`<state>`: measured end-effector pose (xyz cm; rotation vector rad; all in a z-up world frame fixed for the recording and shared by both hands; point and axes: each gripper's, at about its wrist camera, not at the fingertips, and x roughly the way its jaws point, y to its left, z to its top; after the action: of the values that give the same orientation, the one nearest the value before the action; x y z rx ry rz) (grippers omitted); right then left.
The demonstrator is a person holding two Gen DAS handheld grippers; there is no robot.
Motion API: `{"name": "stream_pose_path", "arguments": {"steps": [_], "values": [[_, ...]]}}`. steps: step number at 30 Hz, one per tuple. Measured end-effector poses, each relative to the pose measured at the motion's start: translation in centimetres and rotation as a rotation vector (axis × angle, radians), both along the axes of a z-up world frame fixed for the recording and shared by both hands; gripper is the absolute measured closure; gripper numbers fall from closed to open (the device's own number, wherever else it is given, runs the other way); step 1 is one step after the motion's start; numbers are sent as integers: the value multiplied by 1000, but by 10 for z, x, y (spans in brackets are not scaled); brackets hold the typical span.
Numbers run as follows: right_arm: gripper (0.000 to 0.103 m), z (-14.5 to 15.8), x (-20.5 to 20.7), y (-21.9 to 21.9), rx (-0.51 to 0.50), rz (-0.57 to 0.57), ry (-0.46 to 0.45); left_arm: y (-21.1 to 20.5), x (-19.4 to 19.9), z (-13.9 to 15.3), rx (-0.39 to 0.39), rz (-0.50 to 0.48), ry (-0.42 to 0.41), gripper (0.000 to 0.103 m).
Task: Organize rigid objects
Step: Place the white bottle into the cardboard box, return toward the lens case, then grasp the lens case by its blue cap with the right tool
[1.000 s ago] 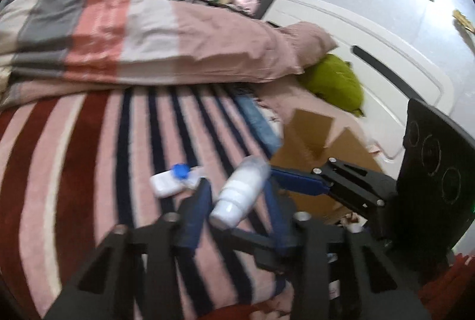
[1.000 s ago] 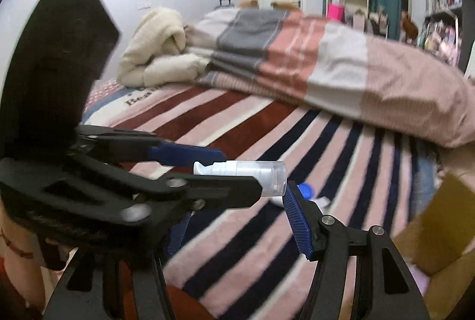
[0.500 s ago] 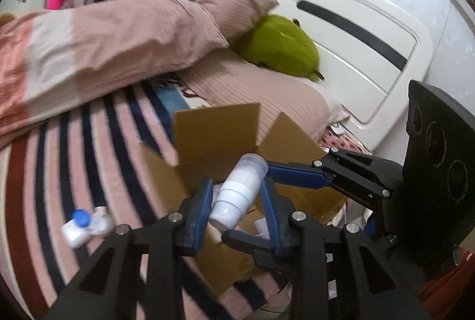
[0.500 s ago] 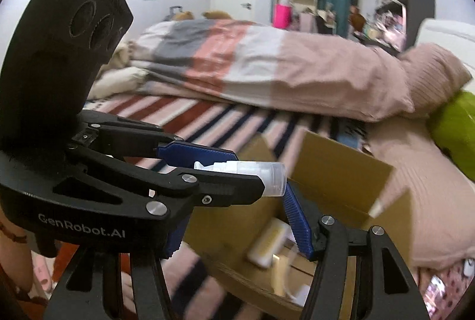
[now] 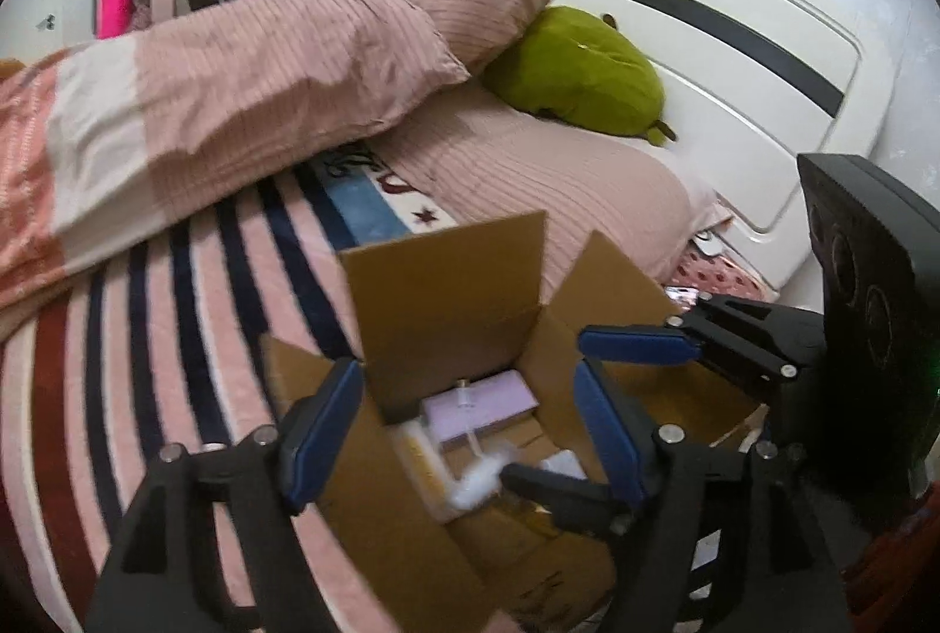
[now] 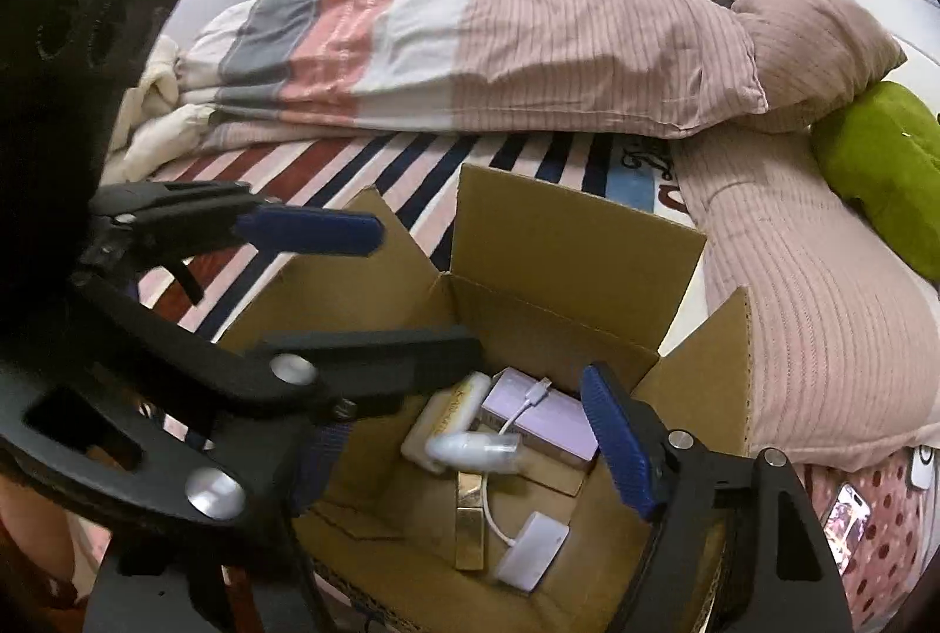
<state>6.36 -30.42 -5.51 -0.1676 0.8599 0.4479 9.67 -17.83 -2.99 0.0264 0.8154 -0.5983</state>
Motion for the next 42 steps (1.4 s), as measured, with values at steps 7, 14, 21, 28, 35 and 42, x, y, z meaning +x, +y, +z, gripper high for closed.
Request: {"name": "stream_pose_path", "arguments": {"steps": [7,14,21,28,35,42], "values": [[30,13,-8,19,23,11,-46,49,-13,15,-35,85,-50,31],[30,35,-30,88,106,190,-112,143,-37,23,-50,277,-101,31],[30,2,-27,172,122,313,-16,225,-61,-9,-20,442,-86,30],[30,-66,4,211,54,241,57,272,-68,-55,-41,500,-23,30],[30,-120,50,206,-31,91,49,285,-65,-75,-56,507,-4,30],[60,-138,70,202,-48,59,45,288,-60,-80,-59,516,11,30]]}}
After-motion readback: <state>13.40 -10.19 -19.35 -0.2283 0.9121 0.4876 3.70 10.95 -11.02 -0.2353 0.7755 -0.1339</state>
